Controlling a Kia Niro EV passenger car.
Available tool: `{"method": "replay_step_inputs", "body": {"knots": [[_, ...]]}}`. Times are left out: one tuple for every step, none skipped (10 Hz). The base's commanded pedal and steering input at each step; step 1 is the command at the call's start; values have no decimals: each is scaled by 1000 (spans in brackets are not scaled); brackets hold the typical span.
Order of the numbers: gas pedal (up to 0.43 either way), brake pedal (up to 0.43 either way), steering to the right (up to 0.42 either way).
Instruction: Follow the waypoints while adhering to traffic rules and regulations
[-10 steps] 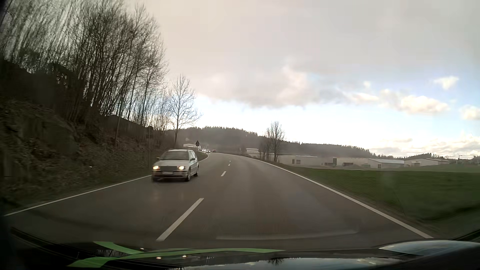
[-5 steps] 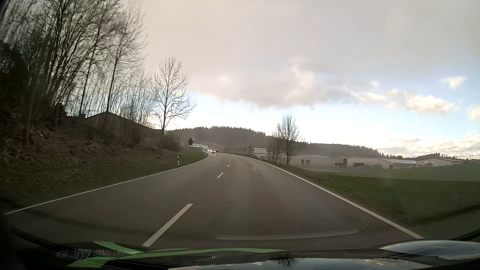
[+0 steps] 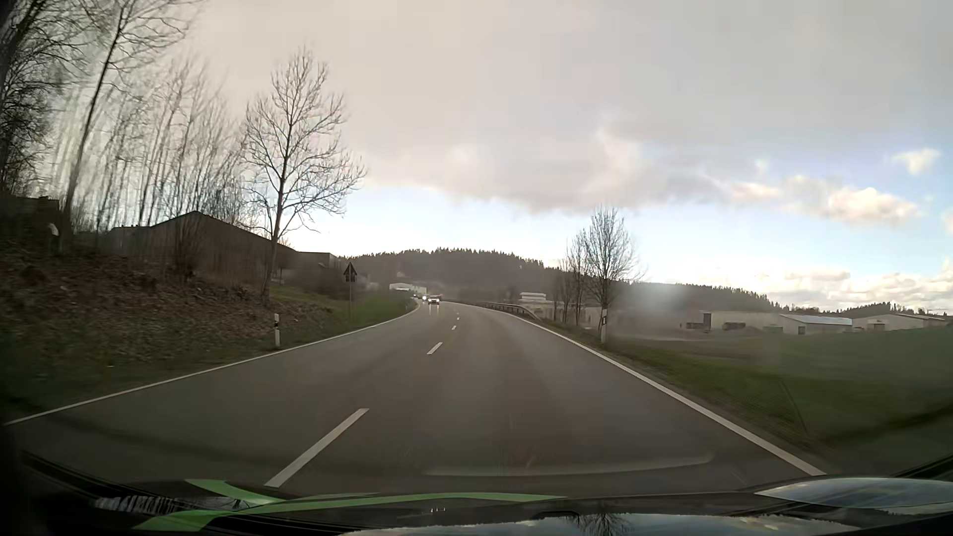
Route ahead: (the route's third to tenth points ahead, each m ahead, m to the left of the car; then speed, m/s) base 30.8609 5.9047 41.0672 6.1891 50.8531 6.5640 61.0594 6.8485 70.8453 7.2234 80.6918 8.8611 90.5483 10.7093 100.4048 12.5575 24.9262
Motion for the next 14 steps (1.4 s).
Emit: {"method": "replay_step_inputs", "body": {"knots": [[138,0,-16],[138,0,-17],[138,0,-17],[138,0,-17],[138,0,-17],[138,0,-17],[138,0,-17],[138,0,-17],[138,0,-16],[138,0,-14],[138,0,-11],[138,0,-10],[138,0,-10],[138,0,-10]]}}
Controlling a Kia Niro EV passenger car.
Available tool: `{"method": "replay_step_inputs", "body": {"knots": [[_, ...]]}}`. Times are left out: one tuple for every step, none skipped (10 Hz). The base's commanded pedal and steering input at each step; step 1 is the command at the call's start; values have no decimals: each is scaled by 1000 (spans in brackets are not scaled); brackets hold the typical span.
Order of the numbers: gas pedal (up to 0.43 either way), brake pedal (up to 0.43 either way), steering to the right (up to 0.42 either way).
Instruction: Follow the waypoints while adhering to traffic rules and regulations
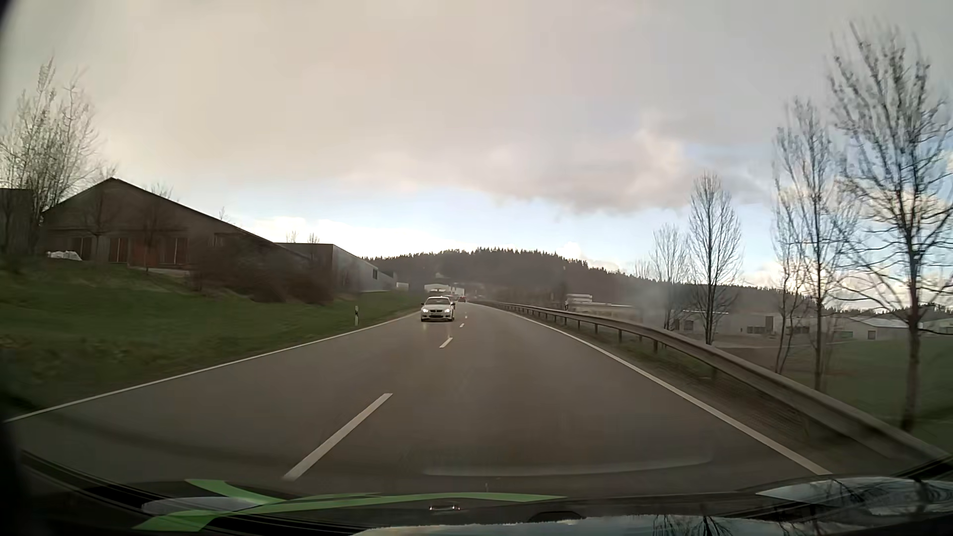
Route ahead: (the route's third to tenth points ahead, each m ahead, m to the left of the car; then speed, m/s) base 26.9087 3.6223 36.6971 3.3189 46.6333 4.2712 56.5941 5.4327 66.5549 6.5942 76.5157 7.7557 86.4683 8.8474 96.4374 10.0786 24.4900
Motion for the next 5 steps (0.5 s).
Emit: {"method": "replay_step_inputs", "body": {"knots": [[138,0,-10],[138,0,-10],[138,0,-10],[138,0,-11],[138,0,-12]]}}
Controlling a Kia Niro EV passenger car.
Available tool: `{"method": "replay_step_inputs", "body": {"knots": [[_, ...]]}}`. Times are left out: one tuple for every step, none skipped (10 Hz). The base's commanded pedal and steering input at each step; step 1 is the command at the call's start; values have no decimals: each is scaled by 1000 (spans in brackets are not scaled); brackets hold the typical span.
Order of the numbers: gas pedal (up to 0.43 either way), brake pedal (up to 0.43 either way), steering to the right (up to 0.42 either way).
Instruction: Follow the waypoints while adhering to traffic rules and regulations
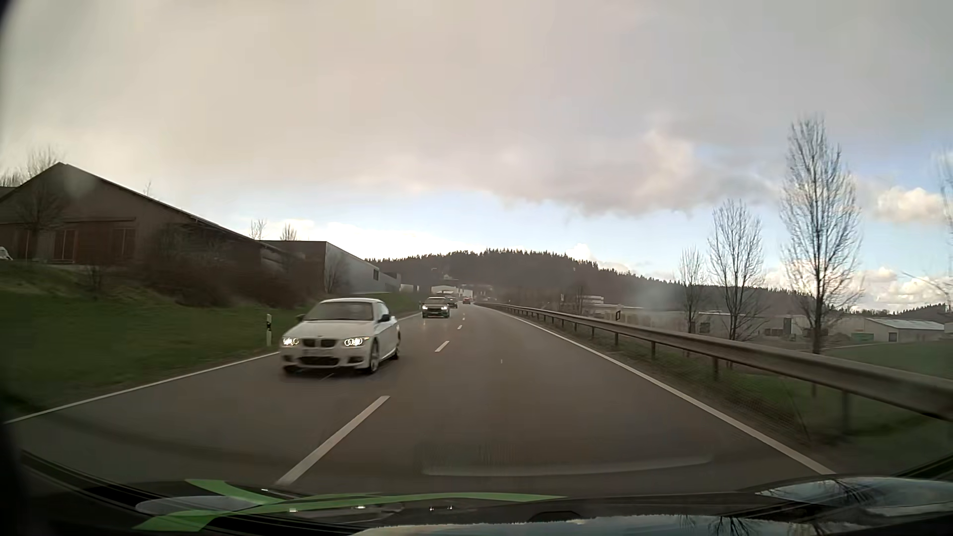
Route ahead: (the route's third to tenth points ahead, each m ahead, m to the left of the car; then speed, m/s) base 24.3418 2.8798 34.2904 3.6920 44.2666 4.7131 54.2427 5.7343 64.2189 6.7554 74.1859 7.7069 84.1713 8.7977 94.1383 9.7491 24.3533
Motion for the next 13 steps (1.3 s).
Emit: {"method": "replay_step_inputs", "body": {"knots": [[138,0,-12],[138,0,-12],[138,0,-12],[138,0,-13],[138,0,-14],[138,0,-14],[138,0,-14],[138,0,-14],[138,0,-14],[138,0,-14],[138,0,-13],[138,0,-12],[138,0,-12]]}}
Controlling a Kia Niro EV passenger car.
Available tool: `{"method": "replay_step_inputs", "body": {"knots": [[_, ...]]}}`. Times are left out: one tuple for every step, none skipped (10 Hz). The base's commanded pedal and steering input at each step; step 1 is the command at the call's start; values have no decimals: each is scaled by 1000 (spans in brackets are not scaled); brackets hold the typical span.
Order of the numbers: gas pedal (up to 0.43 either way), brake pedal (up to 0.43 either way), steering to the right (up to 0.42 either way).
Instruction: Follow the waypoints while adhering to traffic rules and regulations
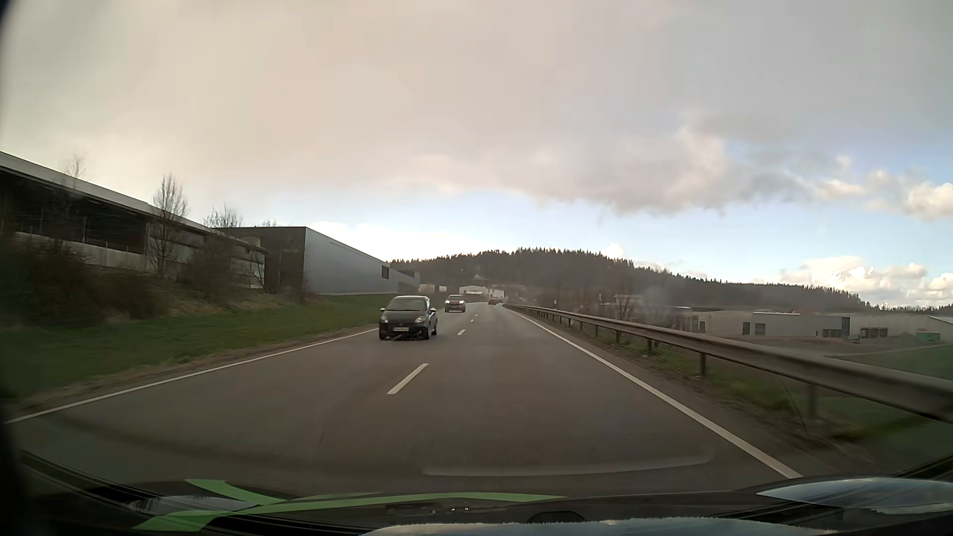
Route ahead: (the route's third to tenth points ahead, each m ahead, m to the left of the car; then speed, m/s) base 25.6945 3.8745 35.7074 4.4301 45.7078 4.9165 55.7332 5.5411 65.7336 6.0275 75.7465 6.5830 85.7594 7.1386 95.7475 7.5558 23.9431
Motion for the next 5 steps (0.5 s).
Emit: {"method": "replay_step_inputs", "body": {"knots": [[138,0,-12],[138,0,-11],[138,0,-10],[138,0,-9],[138,0,-9]]}}
